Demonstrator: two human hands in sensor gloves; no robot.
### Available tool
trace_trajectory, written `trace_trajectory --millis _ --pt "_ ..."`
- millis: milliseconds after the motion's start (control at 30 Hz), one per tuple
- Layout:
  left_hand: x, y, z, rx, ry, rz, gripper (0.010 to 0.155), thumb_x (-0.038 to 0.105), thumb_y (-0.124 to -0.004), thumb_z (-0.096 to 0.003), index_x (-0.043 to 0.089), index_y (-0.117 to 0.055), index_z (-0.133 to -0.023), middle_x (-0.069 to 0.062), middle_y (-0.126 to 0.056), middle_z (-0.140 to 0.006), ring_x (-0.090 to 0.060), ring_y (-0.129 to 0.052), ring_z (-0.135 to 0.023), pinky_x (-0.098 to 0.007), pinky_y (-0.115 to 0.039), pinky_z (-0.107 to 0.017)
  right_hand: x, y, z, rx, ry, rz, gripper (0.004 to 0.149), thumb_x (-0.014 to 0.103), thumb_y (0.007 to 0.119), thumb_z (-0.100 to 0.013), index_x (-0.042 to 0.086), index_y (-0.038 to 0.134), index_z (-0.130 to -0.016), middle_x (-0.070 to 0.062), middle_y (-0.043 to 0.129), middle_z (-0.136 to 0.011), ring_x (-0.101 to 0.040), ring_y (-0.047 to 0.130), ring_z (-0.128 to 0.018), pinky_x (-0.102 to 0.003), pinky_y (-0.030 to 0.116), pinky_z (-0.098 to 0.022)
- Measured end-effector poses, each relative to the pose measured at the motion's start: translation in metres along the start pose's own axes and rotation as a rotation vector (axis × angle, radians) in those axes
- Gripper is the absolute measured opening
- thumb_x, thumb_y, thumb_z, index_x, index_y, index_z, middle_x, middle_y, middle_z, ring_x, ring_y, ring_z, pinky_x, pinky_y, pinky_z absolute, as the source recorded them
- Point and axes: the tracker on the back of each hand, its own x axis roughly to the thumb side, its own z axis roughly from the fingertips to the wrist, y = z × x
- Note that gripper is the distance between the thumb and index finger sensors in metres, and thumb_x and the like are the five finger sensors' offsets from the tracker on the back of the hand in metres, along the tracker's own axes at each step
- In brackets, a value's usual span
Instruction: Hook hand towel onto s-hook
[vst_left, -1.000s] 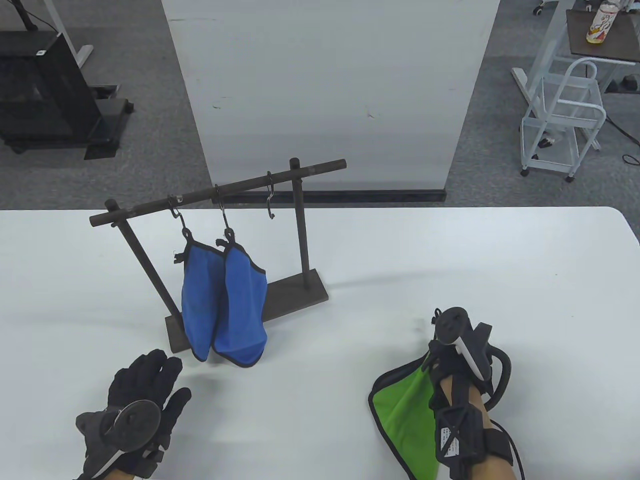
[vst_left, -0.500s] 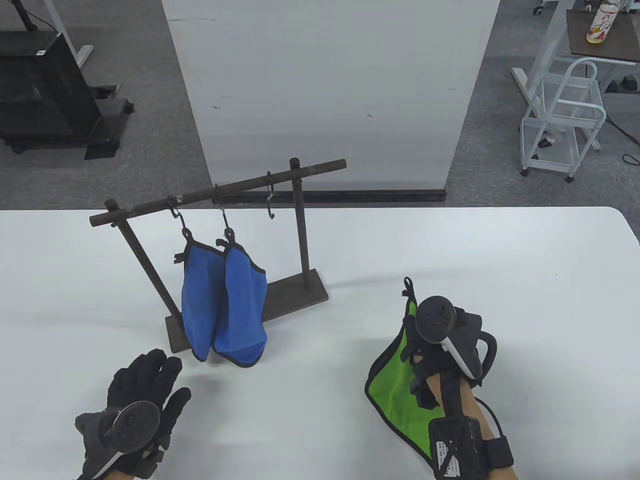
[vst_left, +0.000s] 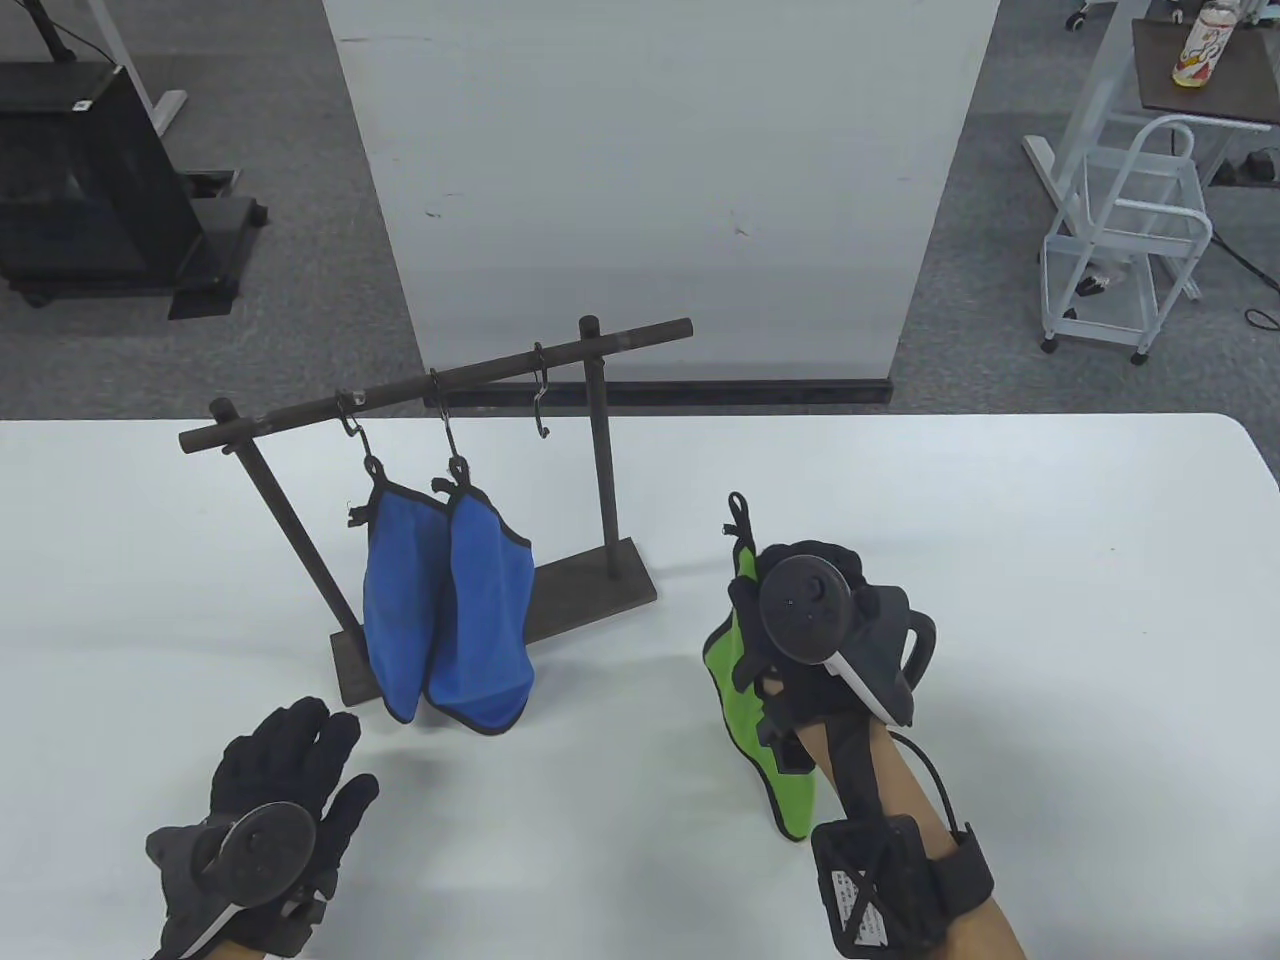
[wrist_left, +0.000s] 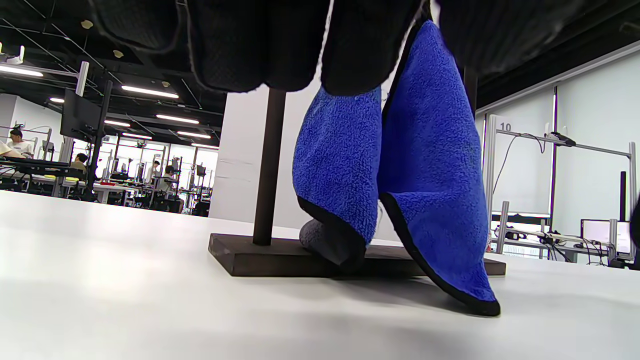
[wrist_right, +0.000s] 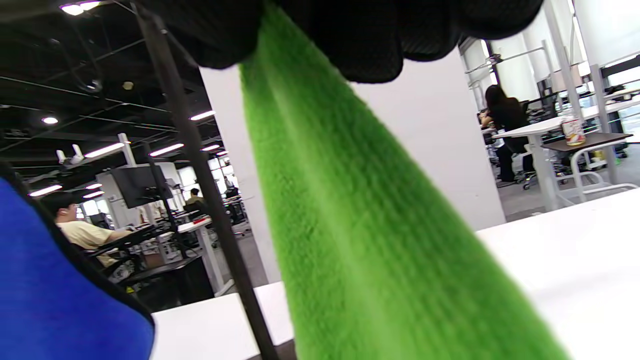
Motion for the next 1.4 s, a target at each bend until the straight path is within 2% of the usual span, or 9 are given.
trace_trajectory --millis 300,467,633,867,1100,1400 --pt "-0.001 0.001 0.0 0.006 0.004 0.002 0.065 0.058 -0.068 -0.0414 0.029 -0.067 -0.099 -0.005 -0.06 -0.111 -0.037 -0.067 -0.102 -0.062 -0.054 -0.075 0.062 -0.012 -0.017 -0.01 -0.128 -0.008 0.038 0.041 0.079 -0.045 0.017 0.077 -0.074 -0.014 0.08 -0.081 -0.043 0.07 -0.084 -0.054 0.066 -0.056" --pt "-0.002 0.002 0.0 0.01 0.007 0.005 0.065 0.058 -0.068 -0.0413 0.029 -0.067 -0.099 -0.006 -0.06 -0.111 -0.037 -0.067 -0.102 -0.061 -0.054 -0.075 0.092 -0.006 -0.029 0.005 -0.169 0.004 0.038 0.041 0.079 -0.045 0.017 0.077 -0.074 -0.014 0.08 -0.081 -0.043 0.07 -0.084 -0.054 0.066 -0.056" --pt "-0.004 0.003 0.001 0.014 0.011 0.01 0.065 0.058 -0.068 -0.0414 0.03 -0.067 -0.099 -0.006 -0.059 -0.111 -0.037 -0.066 -0.102 -0.062 -0.054 -0.075 0.108 0.004 -0.041 0.037 -0.169 0.014 0.038 0.041 0.079 -0.045 0.017 0.077 -0.074 -0.013 0.08 -0.081 -0.043 0.07 -0.084 -0.054 0.066 -0.056" --pt "-0.005 0.004 0.001 0.018 0.016 0.016 0.065 0.058 -0.068 -0.0413 0.029 -0.067 -0.099 -0.006 -0.059 -0.111 -0.037 -0.066 -0.102 -0.062 -0.053 -0.075 0.117 0.016 -0.053 0.068 -0.157 0.008 0.038 0.041 0.079 -0.045 0.017 0.077 -0.074 -0.014 0.08 -0.081 -0.043 0.07 -0.084 -0.054 0.066 -0.056" --pt "-0.006 0.005 0.001 0.017 0.019 0.018 0.065 0.058 -0.068 -0.0414 0.029 -0.067 -0.099 -0.006 -0.059 -0.111 -0.037 -0.066 -0.102 -0.062 -0.053 -0.075 0.112 0.028 -0.067 0.103 -0.116 -0.014 0.038 0.041 0.079 -0.045 0.017 0.077 -0.074 -0.014 0.08 -0.081 -0.043 0.071 -0.084 -0.054 0.066 -0.055" --pt "-0.007 0.005 0.0 0.017 0.018 0.021 0.065 0.058 -0.068 -0.0414 0.029 -0.067 -0.099 -0.005 -0.059 -0.111 -0.037 -0.066 -0.102 -0.062 -0.053 -0.075 0.111 0.034 -0.07 0.128 -0.108 -0.02 0.038 0.041 0.079 -0.045 0.017 0.077 -0.074 -0.014 0.08 -0.081 -0.043 0.071 -0.084 -0.054 0.066 -0.055"
